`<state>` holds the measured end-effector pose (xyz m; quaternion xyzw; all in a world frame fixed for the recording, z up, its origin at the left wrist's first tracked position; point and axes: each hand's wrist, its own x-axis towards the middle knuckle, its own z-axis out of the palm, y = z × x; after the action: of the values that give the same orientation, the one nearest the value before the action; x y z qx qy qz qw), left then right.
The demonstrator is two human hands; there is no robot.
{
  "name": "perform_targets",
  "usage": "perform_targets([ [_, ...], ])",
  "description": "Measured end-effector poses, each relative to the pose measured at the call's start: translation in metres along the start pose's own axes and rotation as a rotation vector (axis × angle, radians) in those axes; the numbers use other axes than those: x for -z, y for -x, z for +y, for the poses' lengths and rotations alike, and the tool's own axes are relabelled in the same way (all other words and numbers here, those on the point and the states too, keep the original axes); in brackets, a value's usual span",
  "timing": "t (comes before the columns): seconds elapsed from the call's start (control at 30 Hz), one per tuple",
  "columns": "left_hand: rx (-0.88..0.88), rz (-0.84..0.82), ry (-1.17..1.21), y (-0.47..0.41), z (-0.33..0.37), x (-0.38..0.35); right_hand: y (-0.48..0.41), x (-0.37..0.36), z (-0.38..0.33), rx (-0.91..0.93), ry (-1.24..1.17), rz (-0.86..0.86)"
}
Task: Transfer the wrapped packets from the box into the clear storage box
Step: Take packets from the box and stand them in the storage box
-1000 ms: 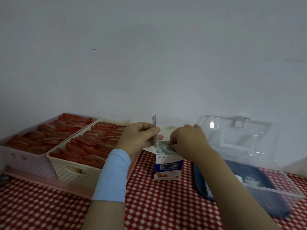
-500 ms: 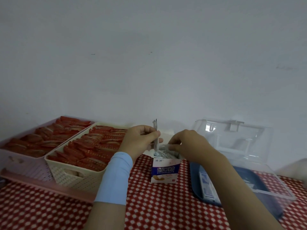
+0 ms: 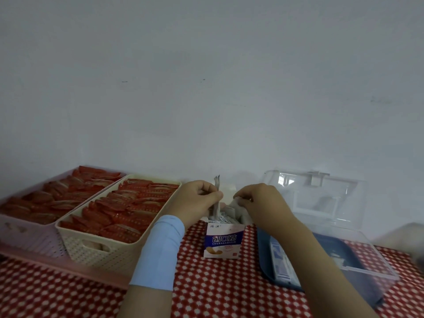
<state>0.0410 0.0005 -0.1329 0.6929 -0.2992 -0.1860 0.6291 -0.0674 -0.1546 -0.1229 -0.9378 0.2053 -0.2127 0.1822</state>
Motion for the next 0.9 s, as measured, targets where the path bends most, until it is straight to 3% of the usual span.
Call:
perform_targets([
  [0.17,-0.030,0.116,0.321,0.004,0.009,-0.002,0.008,0.024,-0.003,0.008,-0.171,0.279],
  [0.27,-0.045,0.147,0.430,0.005,0.012,0.002,0.018,0.046,-0.013,0.136,-0.228,0.363],
  [0.33,-0.042,0.084,0.459,0.006,0.014,0.006,0.025,0.055,-0.021,0.170,-0.319,0.258],
  [0.43,-0.002,-0.212,0.460,0.017,0.020,0.002,0.031,0.062,-0.030,0.154,-0.378,0.072],
  [0.53,0.020,-0.420,0.437,0.027,0.023,-0.004,0.037,0.064,-0.029,0.135,-0.351,0.044],
  [0.9,0.113,-0.526,0.568,0.063,0.037,-0.043,0.078,0.084,-0.025,0.134,-0.631,-0.028],
])
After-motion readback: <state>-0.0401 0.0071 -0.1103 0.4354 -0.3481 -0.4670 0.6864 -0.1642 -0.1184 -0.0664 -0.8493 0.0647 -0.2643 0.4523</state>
